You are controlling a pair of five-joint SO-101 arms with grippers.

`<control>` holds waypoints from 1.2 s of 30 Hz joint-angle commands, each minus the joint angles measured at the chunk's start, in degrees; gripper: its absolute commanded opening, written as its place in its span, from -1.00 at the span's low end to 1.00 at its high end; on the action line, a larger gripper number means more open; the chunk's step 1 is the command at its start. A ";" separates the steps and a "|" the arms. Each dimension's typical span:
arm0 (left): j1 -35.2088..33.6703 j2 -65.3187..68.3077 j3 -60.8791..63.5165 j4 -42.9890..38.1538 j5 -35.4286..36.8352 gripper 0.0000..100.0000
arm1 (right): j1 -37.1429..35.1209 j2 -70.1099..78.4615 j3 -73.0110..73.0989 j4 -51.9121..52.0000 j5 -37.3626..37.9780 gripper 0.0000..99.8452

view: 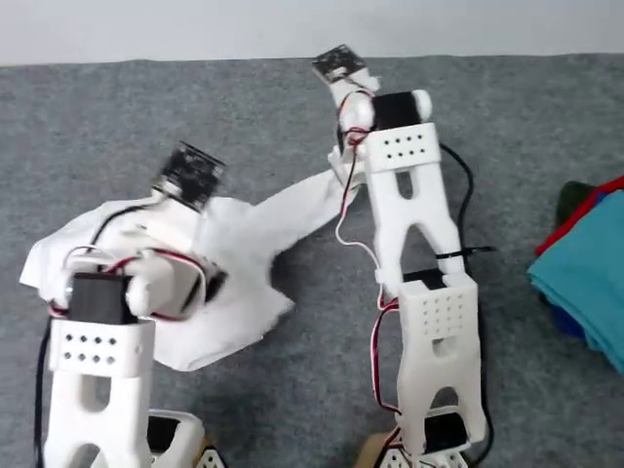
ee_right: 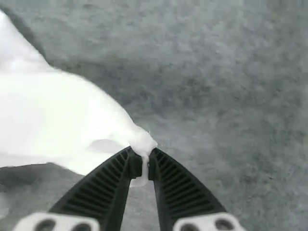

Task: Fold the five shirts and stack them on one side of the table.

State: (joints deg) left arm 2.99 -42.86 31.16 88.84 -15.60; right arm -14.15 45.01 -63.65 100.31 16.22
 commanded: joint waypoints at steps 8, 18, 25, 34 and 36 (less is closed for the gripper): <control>7.21 -0.53 3.38 8.09 -2.64 -0.58 | 5.49 -1.54 -0.35 0.57 0.35 -0.98; 7.65 -0.53 24.04 -8.97 -11.78 -0.79 | 13.41 3.12 -0.44 -4.53 0.35 -0.98; 8.53 -0.53 27.21 -14.51 -11.87 -0.78 | 11.82 3.38 -0.35 -4.44 0.26 -0.98; 24.35 -0.44 27.30 -16.79 -7.30 -0.78 | 8.48 3.30 -0.44 -4.26 0.26 -0.98; 24.18 -0.44 28.26 -19.08 -7.38 -0.78 | 7.96 3.21 -0.44 -4.26 0.18 -0.98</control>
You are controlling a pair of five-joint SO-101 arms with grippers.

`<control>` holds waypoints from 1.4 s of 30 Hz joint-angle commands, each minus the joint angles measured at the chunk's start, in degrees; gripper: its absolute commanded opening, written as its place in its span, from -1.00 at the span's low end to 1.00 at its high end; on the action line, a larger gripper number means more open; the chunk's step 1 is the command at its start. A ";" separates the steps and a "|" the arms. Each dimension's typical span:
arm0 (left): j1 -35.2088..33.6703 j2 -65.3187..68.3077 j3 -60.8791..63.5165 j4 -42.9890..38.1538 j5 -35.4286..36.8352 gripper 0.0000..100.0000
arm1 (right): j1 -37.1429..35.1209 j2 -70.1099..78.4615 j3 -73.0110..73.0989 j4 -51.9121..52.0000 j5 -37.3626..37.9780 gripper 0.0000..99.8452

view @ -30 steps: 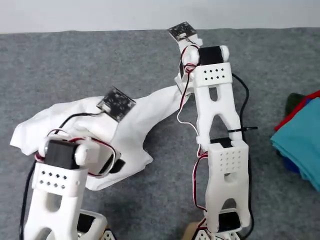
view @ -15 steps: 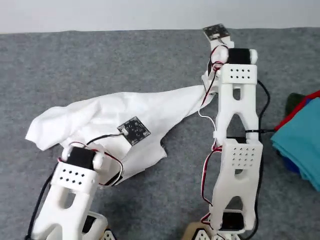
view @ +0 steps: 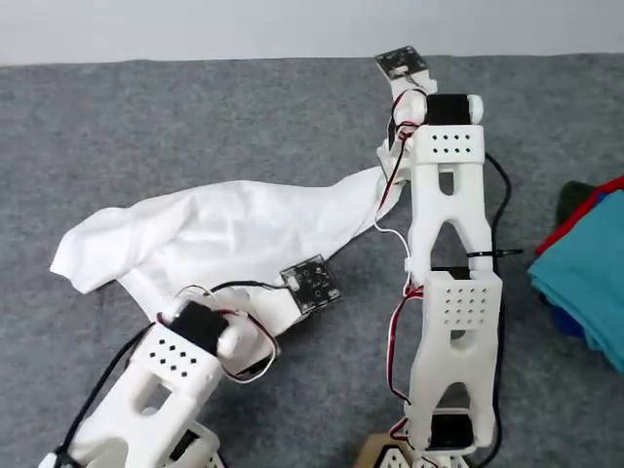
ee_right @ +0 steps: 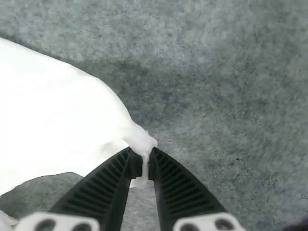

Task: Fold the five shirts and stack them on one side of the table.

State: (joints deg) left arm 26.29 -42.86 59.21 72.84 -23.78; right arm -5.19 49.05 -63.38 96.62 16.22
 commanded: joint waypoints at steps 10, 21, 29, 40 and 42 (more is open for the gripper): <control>-2.73 8.79 3.30 -13.63 0.70 -0.73 | -1.27 -1.19 -0.70 1.45 0.09 -0.98; -11.69 36.40 -17.98 -15.74 -1.49 -0.57 | -1.27 -1.27 -0.79 4.18 0.00 -0.98; -13.98 37.98 -30.37 -9.32 -1.67 -0.57 | -0.84 -1.71 -0.79 5.58 0.00 -0.98; -19.43 36.84 -33.01 -4.84 -1.76 -0.57 | -0.92 -3.74 -0.79 5.58 0.00 -0.98; -19.08 34.81 -34.86 -0.35 -1.67 -0.57 | -0.92 -3.74 -0.79 5.67 0.09 -0.98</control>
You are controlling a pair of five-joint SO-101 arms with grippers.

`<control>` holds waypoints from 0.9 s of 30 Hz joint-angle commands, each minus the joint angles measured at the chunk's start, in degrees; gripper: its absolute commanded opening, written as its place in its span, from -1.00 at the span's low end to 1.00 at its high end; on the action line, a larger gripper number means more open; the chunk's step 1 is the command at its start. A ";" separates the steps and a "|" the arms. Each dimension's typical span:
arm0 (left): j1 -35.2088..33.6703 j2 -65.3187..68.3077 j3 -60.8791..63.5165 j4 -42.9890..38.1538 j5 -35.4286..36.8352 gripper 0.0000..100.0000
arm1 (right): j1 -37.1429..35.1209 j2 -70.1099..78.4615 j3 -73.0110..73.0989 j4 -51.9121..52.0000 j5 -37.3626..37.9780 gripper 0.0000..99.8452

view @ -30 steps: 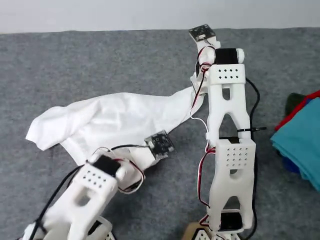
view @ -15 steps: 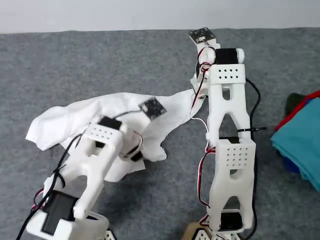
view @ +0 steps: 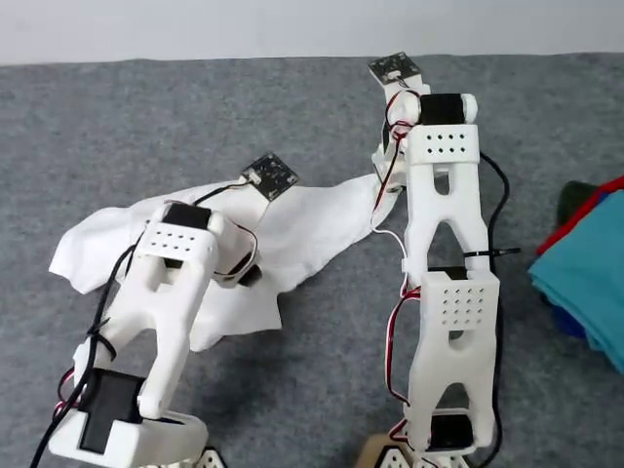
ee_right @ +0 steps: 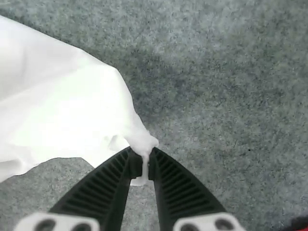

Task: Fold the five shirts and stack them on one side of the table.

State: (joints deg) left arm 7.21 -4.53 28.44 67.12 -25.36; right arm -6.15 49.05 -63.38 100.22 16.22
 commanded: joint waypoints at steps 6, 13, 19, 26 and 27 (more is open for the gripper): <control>3.78 -16.79 -6.11 13.71 0.18 -0.57 | -0.31 -3.82 -0.79 2.07 0.09 -0.98; 18.46 -25.76 -0.57 23.56 2.11 -0.67 | -0.22 -3.82 -0.79 2.07 0.09 -0.98; 20.84 -26.02 12.26 16.18 2.81 -0.80 | -0.31 -3.82 -0.79 2.07 0.09 -0.98; 20.75 -23.56 19.47 6.95 2.81 -0.80 | -0.31 -3.82 -0.70 2.07 0.00 -0.98; 20.75 -22.24 19.56 6.07 2.81 -0.80 | -0.40 -3.82 -0.70 2.07 0.00 -0.98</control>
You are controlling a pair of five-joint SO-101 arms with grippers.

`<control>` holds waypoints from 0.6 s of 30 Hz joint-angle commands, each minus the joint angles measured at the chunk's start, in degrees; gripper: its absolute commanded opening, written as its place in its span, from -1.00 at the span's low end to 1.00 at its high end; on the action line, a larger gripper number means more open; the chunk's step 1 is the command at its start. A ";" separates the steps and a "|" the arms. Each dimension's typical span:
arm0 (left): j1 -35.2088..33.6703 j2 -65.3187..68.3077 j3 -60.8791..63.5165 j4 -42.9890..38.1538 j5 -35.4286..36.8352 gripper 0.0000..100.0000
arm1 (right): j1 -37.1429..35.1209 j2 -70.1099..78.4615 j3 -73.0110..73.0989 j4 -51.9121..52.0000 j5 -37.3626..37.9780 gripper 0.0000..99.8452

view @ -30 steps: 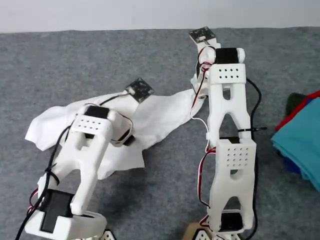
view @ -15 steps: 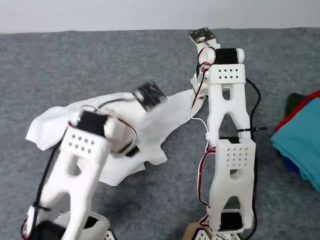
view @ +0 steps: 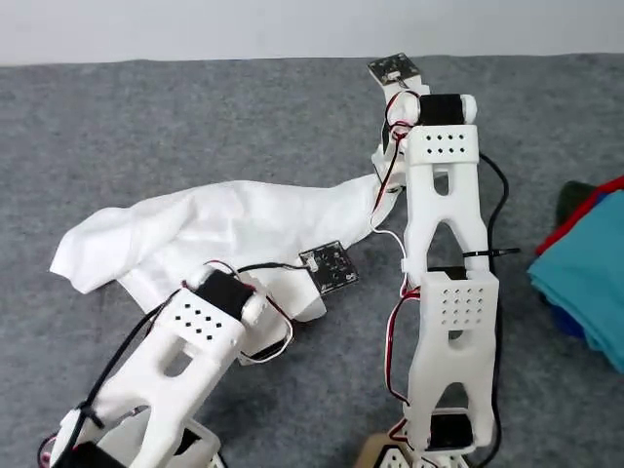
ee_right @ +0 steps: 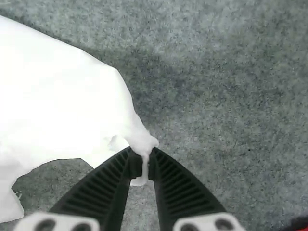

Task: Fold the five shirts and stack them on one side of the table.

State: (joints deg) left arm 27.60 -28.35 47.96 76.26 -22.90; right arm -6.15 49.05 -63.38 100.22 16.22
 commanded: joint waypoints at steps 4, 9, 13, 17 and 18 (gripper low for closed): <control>0.35 8.44 -0.66 -7.12 0.35 -0.80 | -0.57 -3.82 -0.70 2.07 0.00 -0.98; -0.70 18.37 -3.30 -10.73 0.09 -0.80 | -1.01 -3.82 -0.70 2.07 0.00 -0.98; -6.33 24.88 -9.36 -10.37 -0.26 -0.76 | -1.01 -3.82 -0.70 2.15 0.00 -0.98; -10.73 26.73 -15.43 -6.77 -3.08 -0.69 | -0.66 -3.82 -0.70 2.33 0.00 -0.98; -11.25 26.73 -16.92 -5.45 -3.43 -0.68 | -0.57 -3.82 -0.70 2.33 0.00 -0.98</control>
State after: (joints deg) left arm 18.29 -1.45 36.62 68.00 -24.84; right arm -6.68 49.05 -63.38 100.31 16.22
